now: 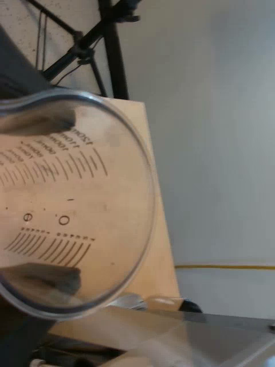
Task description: Pour the beans into the coffee machine
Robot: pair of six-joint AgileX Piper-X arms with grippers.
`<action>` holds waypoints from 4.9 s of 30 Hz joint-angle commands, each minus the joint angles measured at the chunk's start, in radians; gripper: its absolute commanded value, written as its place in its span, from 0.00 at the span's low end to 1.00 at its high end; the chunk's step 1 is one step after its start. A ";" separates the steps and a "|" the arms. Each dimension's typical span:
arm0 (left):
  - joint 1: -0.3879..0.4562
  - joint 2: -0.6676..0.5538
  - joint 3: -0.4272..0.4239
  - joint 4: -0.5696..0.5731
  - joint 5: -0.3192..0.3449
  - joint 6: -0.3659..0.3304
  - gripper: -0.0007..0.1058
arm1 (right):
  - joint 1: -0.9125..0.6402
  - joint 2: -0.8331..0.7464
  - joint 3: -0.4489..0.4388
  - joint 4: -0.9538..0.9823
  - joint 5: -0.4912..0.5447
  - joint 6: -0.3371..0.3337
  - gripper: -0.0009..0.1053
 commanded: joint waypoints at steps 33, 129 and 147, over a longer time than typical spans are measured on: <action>0.018 -0.182 0.619 -0.537 0.191 -0.146 0.28 | -0.004 -0.613 0.661 -0.042 -0.163 -0.099 0.59; 0.018 0.603 1.024 -1.808 0.267 -0.153 0.57 | -0.004 -0.739 0.852 -0.068 -0.529 -0.205 0.59; 0.018 0.603 1.024 -1.808 0.337 -0.165 0.82 | -0.004 -0.739 0.852 -0.068 -0.529 -0.205 0.59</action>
